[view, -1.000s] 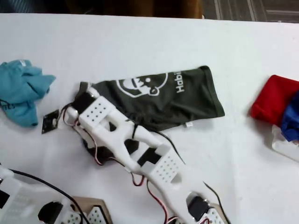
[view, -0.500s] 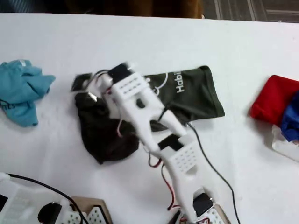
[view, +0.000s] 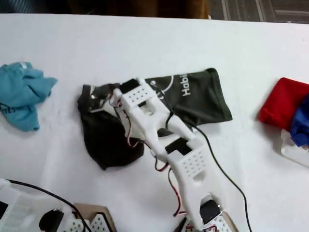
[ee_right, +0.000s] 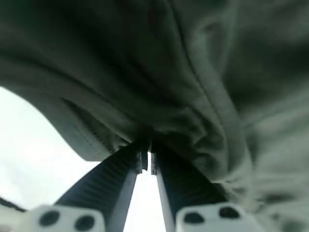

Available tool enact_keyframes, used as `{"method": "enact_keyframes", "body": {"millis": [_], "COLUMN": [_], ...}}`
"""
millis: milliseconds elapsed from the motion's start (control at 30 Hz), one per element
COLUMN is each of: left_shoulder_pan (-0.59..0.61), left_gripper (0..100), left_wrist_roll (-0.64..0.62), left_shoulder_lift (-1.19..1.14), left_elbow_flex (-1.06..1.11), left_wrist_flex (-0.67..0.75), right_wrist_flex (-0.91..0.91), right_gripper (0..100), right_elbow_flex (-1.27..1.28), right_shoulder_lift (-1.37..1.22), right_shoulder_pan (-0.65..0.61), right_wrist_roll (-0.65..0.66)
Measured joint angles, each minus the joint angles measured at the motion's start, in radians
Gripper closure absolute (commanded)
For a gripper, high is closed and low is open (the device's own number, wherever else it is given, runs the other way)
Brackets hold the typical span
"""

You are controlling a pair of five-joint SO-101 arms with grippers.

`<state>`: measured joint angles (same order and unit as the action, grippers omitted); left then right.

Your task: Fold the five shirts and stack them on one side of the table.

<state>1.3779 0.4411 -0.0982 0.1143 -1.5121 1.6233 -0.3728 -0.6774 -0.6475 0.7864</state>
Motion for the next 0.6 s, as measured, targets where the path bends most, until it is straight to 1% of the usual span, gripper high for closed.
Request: {"method": "enact_keyframes", "body": {"millis": [333, 467, 600], "left_shoulder_pan": [0.000, 0.000, 0.000], "left_gripper": [80, 80, 80], "left_wrist_roll": [0.000, 0.000, 0.000], "left_shoulder_lift": [0.000, 0.000, 0.000], "left_elbow_flex": [0.000, 0.000, 0.000], "left_wrist_flex": [0.000, 0.000, 0.000], "right_wrist_flex": [0.008, 0.072, 0.084], "right_gripper": [97.9, 97.9, 97.9], "right_elbow_flex": [0.069, 0.078, 0.078], "right_shoulder_lift": [0.021, 0.044, 0.133], "right_shoulder_pan": [0.002, -0.038, -0.064], "right_wrist_roll": [-0.003, 0.031, 0.037]}}
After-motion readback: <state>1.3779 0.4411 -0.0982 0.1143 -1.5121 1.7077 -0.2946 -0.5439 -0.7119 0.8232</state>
